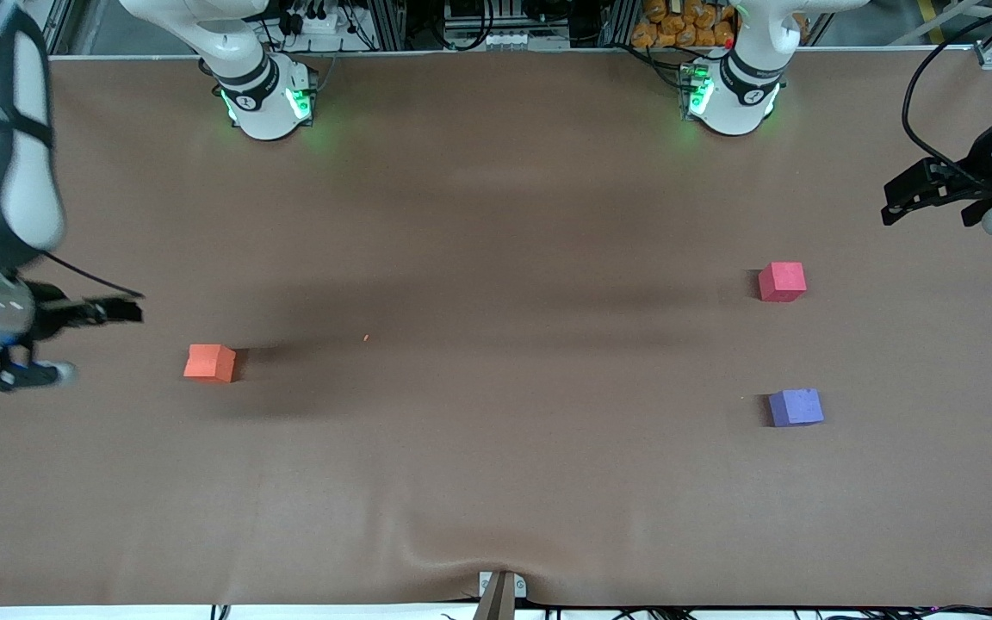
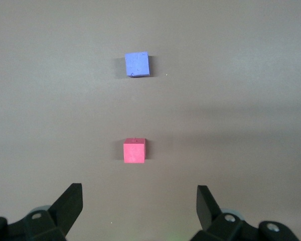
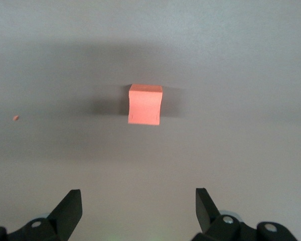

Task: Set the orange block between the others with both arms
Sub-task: 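Reach the right gripper down to the orange cube and grasp it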

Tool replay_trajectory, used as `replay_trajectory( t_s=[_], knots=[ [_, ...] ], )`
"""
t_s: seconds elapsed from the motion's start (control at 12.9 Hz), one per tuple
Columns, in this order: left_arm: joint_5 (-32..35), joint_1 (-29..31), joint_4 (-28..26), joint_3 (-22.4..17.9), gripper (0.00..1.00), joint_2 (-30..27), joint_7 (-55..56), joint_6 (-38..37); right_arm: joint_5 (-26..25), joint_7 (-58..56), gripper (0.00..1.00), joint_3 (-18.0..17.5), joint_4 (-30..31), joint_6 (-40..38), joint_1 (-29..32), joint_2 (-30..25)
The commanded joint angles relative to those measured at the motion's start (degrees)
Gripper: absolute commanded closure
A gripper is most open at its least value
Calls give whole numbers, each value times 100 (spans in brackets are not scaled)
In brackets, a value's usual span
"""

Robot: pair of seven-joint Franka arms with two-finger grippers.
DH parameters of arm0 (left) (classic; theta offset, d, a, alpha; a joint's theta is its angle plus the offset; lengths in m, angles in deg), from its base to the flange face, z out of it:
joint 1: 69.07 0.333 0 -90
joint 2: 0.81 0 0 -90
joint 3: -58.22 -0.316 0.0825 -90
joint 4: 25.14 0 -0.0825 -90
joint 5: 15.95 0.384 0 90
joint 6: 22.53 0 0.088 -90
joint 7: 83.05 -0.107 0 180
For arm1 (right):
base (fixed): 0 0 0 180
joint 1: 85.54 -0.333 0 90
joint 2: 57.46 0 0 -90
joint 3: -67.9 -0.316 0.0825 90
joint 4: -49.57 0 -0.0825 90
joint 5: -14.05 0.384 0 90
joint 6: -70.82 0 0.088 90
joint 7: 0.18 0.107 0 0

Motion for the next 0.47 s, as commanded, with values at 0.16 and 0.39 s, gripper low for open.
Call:
replay_trajectory(
  t_s=[0.16,0.39],
  knots=[
    [-44,38,163,16,0,65,102,-56,-61,-466,0,-24,512,1111,23,788],
    [-44,21,154,16,0,73,102,-56,-43,-458,0,-24,512,1507,32,1193]
  ],
)
